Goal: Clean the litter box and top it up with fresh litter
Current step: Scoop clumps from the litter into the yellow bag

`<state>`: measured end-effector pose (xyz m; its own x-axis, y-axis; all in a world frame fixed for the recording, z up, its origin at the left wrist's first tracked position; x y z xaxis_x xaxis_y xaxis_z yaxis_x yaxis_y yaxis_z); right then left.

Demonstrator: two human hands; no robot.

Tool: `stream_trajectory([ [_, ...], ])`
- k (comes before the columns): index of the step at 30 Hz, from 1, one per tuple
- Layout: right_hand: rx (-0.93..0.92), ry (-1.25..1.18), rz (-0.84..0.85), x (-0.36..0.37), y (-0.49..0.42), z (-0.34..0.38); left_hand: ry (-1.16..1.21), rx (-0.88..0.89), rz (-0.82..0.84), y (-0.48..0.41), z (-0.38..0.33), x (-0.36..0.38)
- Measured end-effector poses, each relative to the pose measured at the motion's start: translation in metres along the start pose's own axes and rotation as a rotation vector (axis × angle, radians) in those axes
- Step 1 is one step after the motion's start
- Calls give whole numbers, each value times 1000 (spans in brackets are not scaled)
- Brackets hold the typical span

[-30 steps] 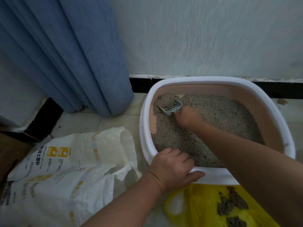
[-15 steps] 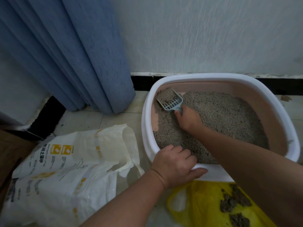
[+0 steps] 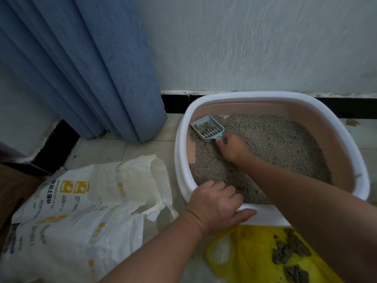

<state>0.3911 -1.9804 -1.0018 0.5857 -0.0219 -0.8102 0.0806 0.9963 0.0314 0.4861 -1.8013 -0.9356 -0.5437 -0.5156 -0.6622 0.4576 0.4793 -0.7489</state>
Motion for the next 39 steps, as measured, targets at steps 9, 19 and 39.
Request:
stream_trajectory([
  [9, -69, -52, -41, -16, 6, 4, -16, 11, 9, 1, 0, 2],
  [19, -97, -47, -58, -56, 28, -22, -53, 52, 19, 1, -1, 3],
  [39, -141, 32, 58, -207, 110, -93, -47, 83, 98, 2, 0, 6],
])
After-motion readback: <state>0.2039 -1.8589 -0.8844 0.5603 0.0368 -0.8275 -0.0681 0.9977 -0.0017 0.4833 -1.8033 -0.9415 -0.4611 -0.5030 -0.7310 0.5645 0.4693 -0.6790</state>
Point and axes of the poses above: each hand's wrist, its own y-axis away from the middle knuckle, its own x-axis out of the palm, z = x × y, the point moved 6 cm from there along -y, towards the middle knuckle, and after that the axes turned 9 degrees about -z, right-handed, at the moved point
